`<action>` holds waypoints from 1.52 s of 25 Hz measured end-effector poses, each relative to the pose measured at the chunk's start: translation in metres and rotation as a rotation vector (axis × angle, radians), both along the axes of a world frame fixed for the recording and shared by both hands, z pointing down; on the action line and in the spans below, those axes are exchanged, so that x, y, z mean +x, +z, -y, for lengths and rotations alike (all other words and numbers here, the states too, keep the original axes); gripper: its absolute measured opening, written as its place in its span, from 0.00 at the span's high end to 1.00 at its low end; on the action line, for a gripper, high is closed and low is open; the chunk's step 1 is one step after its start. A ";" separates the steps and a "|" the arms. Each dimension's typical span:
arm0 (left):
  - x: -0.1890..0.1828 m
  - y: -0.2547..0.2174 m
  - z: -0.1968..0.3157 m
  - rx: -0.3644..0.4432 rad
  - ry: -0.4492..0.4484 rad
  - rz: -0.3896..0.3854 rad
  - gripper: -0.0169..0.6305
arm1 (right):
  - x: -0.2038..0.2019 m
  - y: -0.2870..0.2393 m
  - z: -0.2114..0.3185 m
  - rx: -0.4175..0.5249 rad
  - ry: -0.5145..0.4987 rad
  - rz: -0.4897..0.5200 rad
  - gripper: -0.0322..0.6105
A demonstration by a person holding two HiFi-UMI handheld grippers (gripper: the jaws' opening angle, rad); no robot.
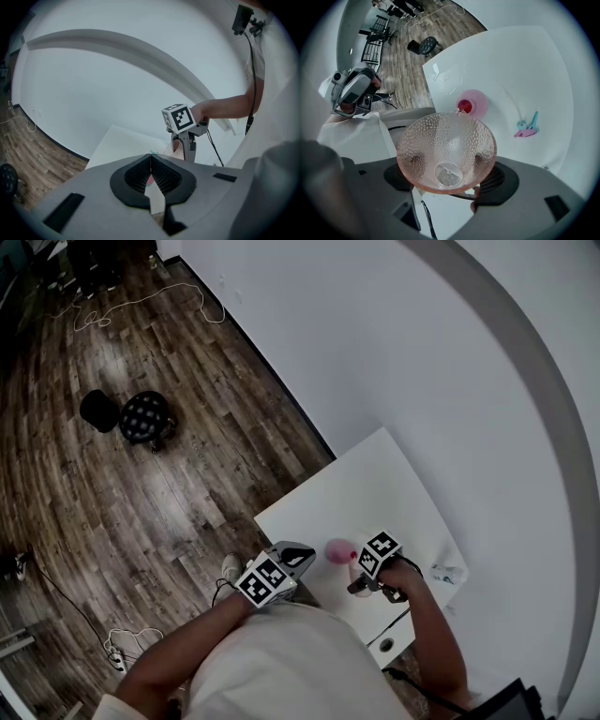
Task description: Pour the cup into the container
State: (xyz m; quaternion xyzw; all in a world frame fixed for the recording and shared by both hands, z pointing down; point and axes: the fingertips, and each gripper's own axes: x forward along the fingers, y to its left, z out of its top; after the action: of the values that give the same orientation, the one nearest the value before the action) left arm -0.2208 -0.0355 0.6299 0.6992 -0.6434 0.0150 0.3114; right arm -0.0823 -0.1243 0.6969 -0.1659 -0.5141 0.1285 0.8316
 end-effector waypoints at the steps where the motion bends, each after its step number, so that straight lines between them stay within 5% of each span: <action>1: 0.000 0.000 0.000 -0.001 -0.001 -0.001 0.95 | 0.000 0.000 0.000 -0.002 -0.001 -0.002 0.38; 38: 0.004 0.004 -0.003 -0.007 -0.006 -0.007 0.95 | 0.002 -0.003 0.002 -0.035 -0.027 -0.072 0.37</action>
State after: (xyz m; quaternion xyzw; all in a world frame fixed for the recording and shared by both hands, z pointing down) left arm -0.2173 -0.0323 0.6342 0.6961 -0.6444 0.0137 0.3163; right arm -0.0798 -0.1260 0.6944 -0.1829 -0.4794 0.1321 0.8481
